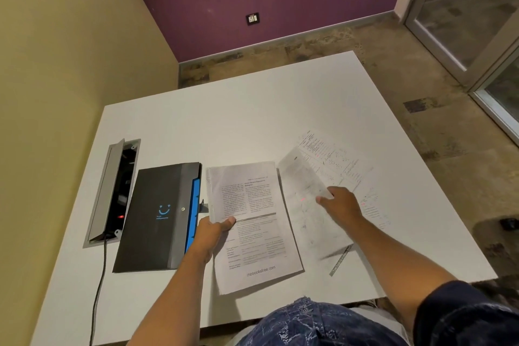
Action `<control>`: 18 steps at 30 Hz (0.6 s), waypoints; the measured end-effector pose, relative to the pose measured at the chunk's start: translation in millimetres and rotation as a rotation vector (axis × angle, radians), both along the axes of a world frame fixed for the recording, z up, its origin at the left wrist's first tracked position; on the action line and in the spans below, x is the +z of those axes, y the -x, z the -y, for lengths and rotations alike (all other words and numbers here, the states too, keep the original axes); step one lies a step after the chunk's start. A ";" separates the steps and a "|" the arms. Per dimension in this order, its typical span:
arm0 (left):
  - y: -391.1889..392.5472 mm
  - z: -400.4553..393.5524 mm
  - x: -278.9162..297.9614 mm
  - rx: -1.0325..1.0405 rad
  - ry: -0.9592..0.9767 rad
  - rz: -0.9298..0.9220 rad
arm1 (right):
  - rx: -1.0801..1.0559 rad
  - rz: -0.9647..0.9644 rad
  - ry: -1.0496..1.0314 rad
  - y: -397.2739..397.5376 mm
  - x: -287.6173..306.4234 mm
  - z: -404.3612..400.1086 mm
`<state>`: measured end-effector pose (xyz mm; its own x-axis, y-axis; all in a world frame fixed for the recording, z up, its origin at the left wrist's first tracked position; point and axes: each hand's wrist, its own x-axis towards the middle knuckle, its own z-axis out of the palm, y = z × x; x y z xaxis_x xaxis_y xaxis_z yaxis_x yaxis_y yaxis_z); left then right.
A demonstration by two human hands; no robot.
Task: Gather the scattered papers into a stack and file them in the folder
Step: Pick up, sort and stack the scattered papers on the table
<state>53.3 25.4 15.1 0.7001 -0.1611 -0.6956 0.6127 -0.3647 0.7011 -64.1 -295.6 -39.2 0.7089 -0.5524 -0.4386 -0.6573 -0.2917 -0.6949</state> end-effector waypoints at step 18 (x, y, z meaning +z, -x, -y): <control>-7.2 24.7 7.2 0.073 0.166 -0.023 | -0.400 0.604 -0.508 -8.5 64.8 54.6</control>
